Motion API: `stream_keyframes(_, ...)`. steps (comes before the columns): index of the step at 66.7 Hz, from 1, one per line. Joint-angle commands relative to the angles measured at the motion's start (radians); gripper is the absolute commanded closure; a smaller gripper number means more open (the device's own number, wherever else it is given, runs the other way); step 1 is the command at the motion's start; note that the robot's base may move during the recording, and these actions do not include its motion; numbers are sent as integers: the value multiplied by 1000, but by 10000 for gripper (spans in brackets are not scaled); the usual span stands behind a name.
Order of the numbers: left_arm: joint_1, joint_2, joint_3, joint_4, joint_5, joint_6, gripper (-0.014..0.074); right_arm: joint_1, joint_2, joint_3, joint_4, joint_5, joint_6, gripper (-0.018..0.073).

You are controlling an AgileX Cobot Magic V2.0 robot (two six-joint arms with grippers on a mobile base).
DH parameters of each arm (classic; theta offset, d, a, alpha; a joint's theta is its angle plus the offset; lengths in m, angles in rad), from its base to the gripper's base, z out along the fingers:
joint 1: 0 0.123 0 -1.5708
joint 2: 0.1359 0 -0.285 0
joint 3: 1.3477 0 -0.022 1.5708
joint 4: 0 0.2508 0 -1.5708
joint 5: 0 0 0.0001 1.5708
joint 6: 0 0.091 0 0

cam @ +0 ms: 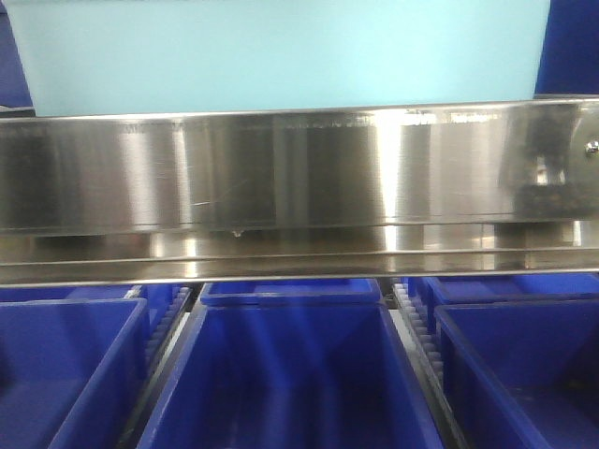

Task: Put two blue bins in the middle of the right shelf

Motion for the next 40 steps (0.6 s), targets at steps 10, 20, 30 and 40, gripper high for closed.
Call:
stream_keyframes(10,-14,-10,52,-37,-44,9,708,2,-4,67,27,-93,-10,712)
stream_keyframes(20,-14,-10,124,-44,-55,9,708,2,-4,67,-29,-86,-10,712)
stream_keyframes(30,-14,-10,146,-44,-54,9,706,2,-4,67,-29,-83,-10,712)
stream_keyframes(40,-14,-10,144,-44,-58,9,586,2,-4,67,-29,-71,-10,640)
